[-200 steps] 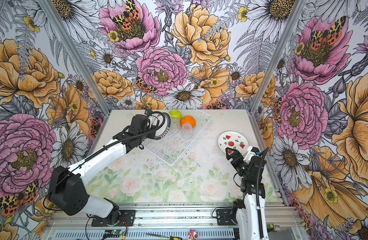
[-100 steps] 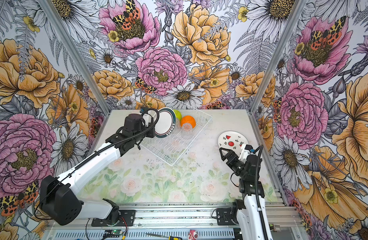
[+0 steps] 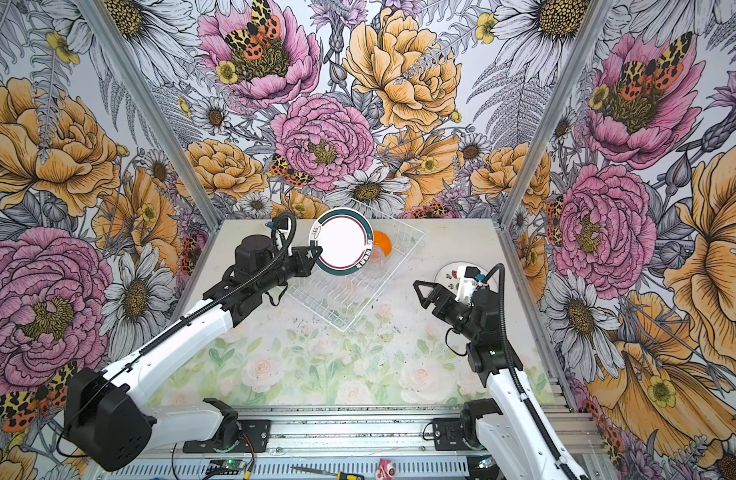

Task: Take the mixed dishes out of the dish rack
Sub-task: 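Lift the banded plate from the rack with the left gripper while the right rises, then close the right gripper on the banded plate rim beside the left gripper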

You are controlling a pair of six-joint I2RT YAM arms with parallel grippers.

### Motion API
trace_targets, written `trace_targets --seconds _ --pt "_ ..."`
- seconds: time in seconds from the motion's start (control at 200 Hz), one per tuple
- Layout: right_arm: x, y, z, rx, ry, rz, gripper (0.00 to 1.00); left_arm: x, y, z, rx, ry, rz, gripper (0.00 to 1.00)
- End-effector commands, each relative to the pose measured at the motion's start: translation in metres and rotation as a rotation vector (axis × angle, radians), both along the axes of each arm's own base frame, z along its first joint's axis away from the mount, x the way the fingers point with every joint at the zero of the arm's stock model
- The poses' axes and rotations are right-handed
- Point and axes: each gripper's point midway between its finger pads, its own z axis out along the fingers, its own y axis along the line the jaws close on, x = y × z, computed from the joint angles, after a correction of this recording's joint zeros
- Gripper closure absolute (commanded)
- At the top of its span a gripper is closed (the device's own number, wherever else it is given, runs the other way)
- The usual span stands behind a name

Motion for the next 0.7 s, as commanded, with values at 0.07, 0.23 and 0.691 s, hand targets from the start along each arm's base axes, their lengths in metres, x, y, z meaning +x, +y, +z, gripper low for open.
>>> trace_targets --seconds 0.07,0.23,0.691 --pt "0.024 0.022 0.038 0.006 -0.118 0.009 0.01 -0.018 -0.027 0.036 -0.164 -0.052 -0.087 1.0" --pt "0.038 0.037 0.054 0.031 -0.173 0.02 0.01 -0.028 -0.041 0.041 -0.223 -0.041 -0.126 1.0" --pt "0.058 0.063 0.084 0.119 -0.266 0.042 0.2 -0.031 -0.05 0.048 -0.353 -0.016 -0.15 1.0"
